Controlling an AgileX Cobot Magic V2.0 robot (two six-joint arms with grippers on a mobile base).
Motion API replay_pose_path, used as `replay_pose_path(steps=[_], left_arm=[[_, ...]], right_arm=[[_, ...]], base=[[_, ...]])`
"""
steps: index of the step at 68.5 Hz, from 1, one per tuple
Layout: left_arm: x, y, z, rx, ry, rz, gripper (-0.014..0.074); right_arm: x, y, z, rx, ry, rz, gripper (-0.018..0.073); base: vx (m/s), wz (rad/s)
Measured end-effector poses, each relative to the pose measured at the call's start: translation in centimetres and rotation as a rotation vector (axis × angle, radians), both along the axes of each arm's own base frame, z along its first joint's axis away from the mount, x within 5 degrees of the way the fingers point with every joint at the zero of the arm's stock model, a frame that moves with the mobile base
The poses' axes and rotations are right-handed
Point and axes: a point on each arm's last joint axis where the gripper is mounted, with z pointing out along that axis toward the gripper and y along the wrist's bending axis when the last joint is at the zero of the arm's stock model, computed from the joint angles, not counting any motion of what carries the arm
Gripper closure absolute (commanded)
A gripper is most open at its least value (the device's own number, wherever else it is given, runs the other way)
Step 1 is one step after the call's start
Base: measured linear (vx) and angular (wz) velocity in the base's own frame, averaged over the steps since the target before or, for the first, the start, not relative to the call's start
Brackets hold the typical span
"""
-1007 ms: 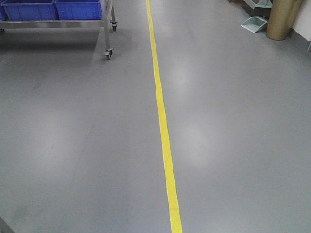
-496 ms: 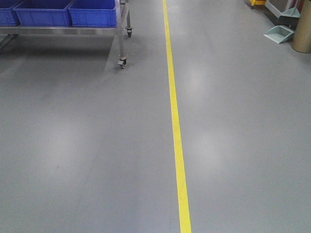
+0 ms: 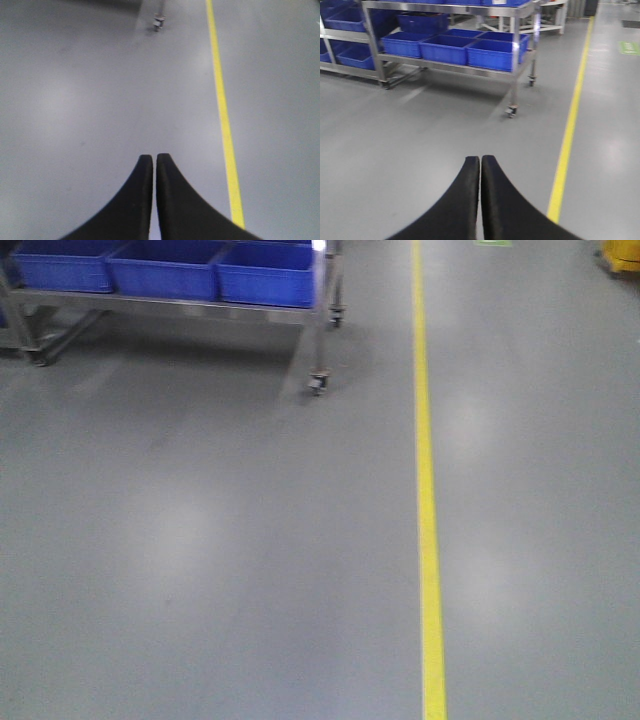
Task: Move and align brake pads A on conveyor
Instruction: 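Drive the base along the yellow floor line, then turn the base to face the stainless steel table with brake pads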
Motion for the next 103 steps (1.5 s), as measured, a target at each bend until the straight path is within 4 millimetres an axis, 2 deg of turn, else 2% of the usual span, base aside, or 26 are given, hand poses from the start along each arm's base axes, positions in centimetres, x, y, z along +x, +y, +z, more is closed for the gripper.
replay_pose_path(steps=[103], left_arm=[[0.00, 0.00, 0.00, 0.000, 0.000, 0.000, 0.0603]], right_arm=[[0.00, 0.00, 0.00, 0.000, 0.000, 0.000, 0.0569]], base=[[0.14, 0.78]])
